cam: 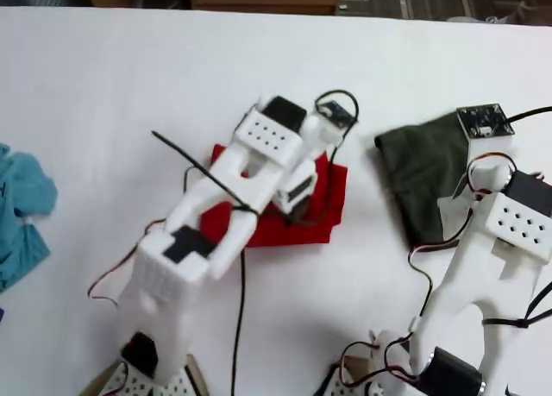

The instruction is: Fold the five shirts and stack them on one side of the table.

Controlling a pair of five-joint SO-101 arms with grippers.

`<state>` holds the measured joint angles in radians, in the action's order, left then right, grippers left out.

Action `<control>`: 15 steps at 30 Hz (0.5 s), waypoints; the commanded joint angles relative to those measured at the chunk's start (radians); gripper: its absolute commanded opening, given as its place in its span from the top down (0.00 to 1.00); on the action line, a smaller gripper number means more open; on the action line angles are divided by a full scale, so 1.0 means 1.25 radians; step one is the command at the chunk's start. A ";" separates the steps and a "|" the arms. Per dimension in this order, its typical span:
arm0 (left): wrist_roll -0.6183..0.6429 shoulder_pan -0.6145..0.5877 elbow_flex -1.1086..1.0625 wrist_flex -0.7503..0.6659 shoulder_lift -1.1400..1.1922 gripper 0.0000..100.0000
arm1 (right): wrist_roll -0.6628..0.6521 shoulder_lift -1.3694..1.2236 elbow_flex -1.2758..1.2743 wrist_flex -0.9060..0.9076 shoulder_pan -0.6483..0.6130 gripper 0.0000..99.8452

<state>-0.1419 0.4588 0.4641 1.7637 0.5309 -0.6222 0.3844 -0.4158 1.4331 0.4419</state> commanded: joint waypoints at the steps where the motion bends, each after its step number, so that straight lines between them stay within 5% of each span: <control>1: -0.009 0.010 -0.067 -0.015 -0.140 0.80 | -0.005 0.021 -0.001 -0.008 -0.003 0.62; 9: -0.038 -0.011 -0.150 -0.091 -0.257 0.80 | -0.005 0.021 -0.047 -0.029 -0.002 0.62; 15: -0.042 -0.112 -0.152 -0.178 -0.255 0.80 | -0.006 0.023 -0.058 -0.034 0.001 0.62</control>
<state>-0.1880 0.3867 0.2785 1.6042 0.2746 -0.6222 0.3844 -0.4925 1.3993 0.4419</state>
